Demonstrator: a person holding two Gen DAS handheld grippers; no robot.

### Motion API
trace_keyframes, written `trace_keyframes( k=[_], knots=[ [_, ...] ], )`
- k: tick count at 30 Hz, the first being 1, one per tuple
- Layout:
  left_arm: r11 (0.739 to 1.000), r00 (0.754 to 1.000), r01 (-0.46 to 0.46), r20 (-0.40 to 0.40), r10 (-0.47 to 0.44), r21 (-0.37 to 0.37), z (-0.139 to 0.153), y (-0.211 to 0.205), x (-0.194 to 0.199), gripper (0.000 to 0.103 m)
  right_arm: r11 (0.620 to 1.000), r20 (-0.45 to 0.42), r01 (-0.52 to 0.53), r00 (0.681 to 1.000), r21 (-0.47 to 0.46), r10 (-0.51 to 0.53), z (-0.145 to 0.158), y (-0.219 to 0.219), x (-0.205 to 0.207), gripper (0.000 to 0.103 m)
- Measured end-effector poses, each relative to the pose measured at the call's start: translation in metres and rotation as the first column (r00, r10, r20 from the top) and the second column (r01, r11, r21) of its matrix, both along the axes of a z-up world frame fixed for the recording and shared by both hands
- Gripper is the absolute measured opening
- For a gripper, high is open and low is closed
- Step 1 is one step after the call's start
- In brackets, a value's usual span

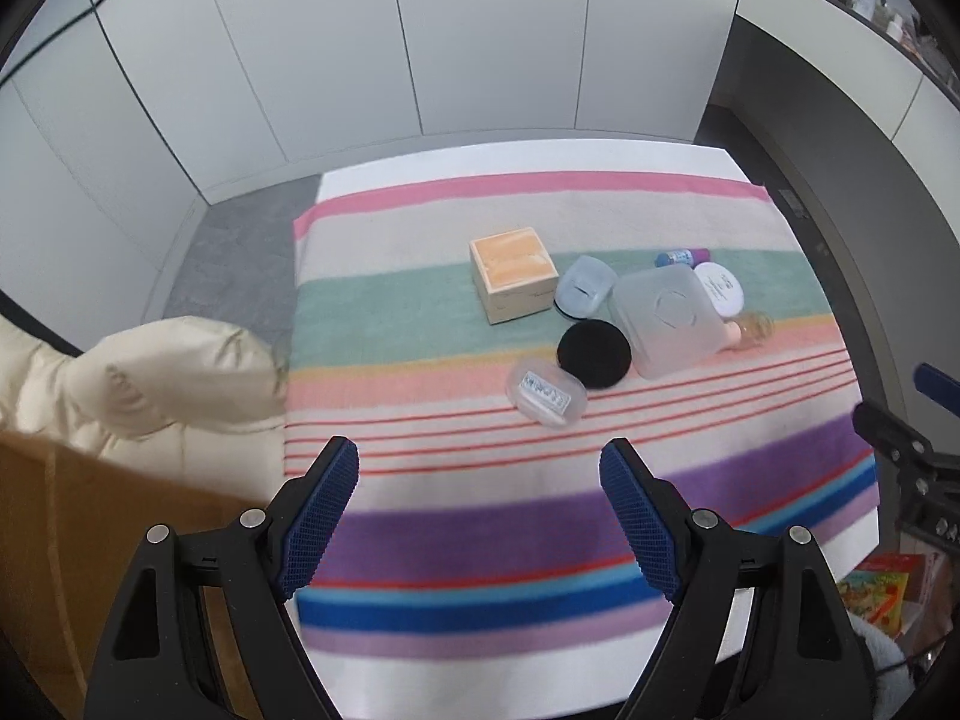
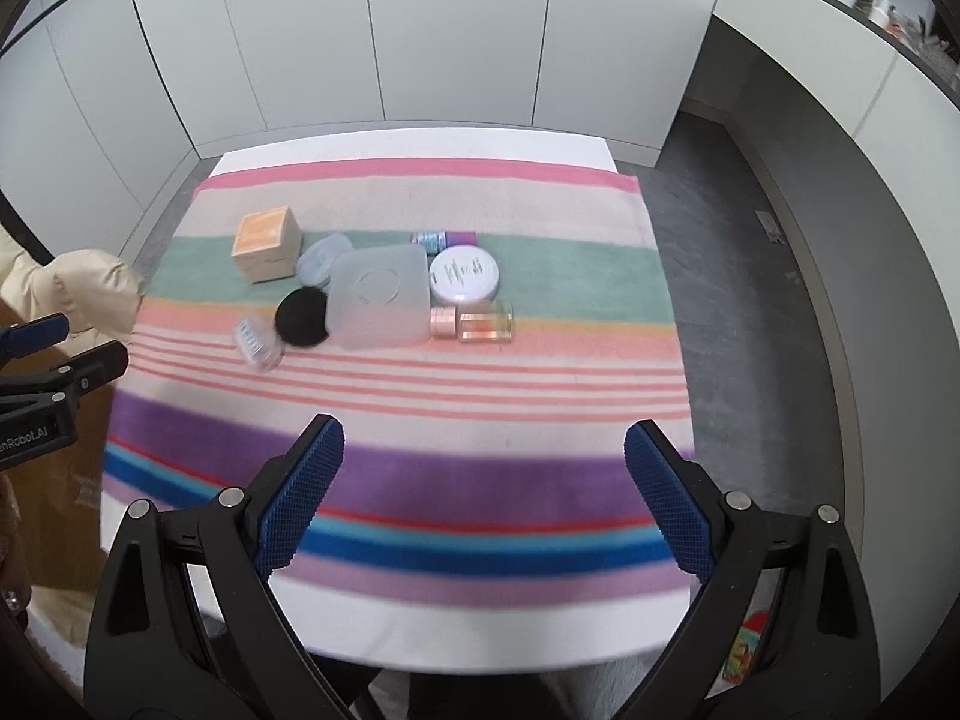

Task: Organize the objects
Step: 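Grasp the clear plastic case with the left tool while the right tool grasps the pink-capped bottle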

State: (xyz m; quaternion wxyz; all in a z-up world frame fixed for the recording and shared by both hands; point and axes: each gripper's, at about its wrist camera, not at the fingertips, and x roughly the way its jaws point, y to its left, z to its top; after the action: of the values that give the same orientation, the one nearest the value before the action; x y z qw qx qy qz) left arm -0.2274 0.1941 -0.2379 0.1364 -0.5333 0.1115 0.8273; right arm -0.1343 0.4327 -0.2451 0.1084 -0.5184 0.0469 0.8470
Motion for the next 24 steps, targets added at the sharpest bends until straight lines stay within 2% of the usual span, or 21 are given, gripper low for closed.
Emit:
trace_keyframes(
  k=[6,13,18,22,24],
  knots=[
    [0.999,0.999,0.017,0.037,-0.018,0.029,-0.040,0.002,-0.020,0.084,0.999,0.024,-0.006,1.000,-0.032,0.007,-0.044,0.018,-0.041,0.096],
    [0.997,0.997,0.059,0.053,-0.062,0.055,-0.077,0.007,-0.026,0.084,0.998,0.003,0.004,1.000,-0.069,-0.003,-0.083,0.038,-0.053,0.096],
    [0.995,0.993,0.085,0.076,-0.089,0.062,-0.097,0.010,-0.027,0.084,0.996,-0.017,0.010,1.000,-0.091,-0.012,-0.101,0.041,-0.063,0.096],
    [0.991,0.989,0.107,0.093,-0.114,0.079,-0.110,0.018,-0.032,0.084,0.996,0.015,0.024,1.000,-0.083,-0.022,-0.117,0.036,-0.079,0.096],
    [0.988,0.984,0.142,0.102,-0.148,0.062,-0.118,0.029,-0.033,0.084,0.998,0.010,0.014,1.000,-0.060,-0.013,-0.120,0.033,-0.084,0.096]
  ],
)
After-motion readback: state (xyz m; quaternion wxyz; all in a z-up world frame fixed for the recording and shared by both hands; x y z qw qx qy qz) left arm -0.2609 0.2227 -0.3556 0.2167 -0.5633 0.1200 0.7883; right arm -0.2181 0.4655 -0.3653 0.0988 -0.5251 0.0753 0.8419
